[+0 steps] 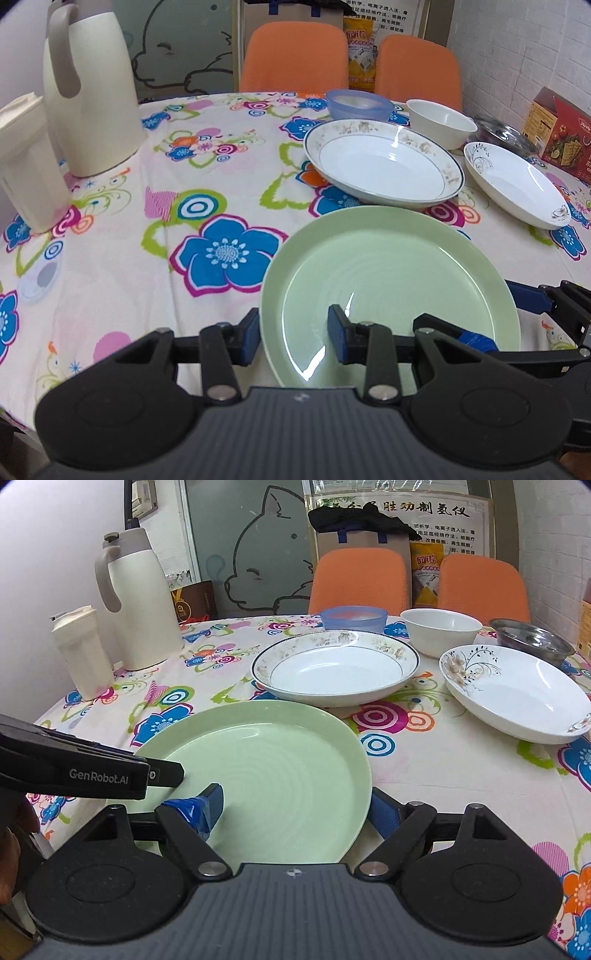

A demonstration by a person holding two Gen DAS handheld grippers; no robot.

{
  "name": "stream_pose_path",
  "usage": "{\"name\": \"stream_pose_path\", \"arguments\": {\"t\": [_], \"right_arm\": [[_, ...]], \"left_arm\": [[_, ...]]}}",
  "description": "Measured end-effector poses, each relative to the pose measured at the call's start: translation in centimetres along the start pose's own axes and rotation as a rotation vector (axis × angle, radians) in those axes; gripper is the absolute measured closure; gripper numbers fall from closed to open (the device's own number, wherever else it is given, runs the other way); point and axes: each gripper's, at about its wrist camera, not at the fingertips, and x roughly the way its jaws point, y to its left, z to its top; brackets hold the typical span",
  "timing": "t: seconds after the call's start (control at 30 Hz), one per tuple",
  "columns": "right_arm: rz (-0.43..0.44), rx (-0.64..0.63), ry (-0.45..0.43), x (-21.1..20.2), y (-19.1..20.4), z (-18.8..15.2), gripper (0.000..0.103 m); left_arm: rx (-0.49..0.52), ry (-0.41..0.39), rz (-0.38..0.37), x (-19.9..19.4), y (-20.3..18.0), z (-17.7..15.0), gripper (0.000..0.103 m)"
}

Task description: Organize plates and bowls

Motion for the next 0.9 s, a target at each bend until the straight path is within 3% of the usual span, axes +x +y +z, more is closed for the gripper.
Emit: {"name": "stream_pose_path", "arguments": {"t": [0.13,0.2,0.23,0.4,0.5,0.57,0.73,0.9], "right_arm": [[0.024,-0.009,0.005,0.0,-0.6,-0.1,0.031],[0.057,0.014,0.015,-0.5,-1.3,0.1,0.033],[0.071,0.041,0.003,-1.0,-1.9,0.4,0.033],[0.019,0.049,-0.07,-0.9,-4.5,4.2,0.032],[0.001,0.029,-0.076,1.6,-5.6,7.2,0.032],[0.005,0.019,-0.074,3.6,-6.4,9.0,0.032],[-0.016,-0.016,0.026,9.3,-7.2,11.3,0.032],[-0.042,-0.049,0.081,11.5,-7.1,11.2,0.03]], "left_arm": [[0.003,-0.009,-0.034,0.2,0.2,0.0,0.069],[-0.005,-0.007,-0.057,0.2,0.6,0.0,0.038],[-0.022,-0.018,-0.067,0.0,1.1,0.0,0.029],[-0.039,-0.092,-0.064,-0.4,2.8,3.2,0.029],[-0.019,-0.138,-0.076,0.8,3.1,6.5,0.014],[0.004,-0.152,-0.068,2.0,3.0,8.3,0.013],[-0.007,-0.076,-0.096,6.7,3.1,12.0,0.013],[0.001,-0.056,-0.103,8.9,3.3,13.0,0.013]]}}
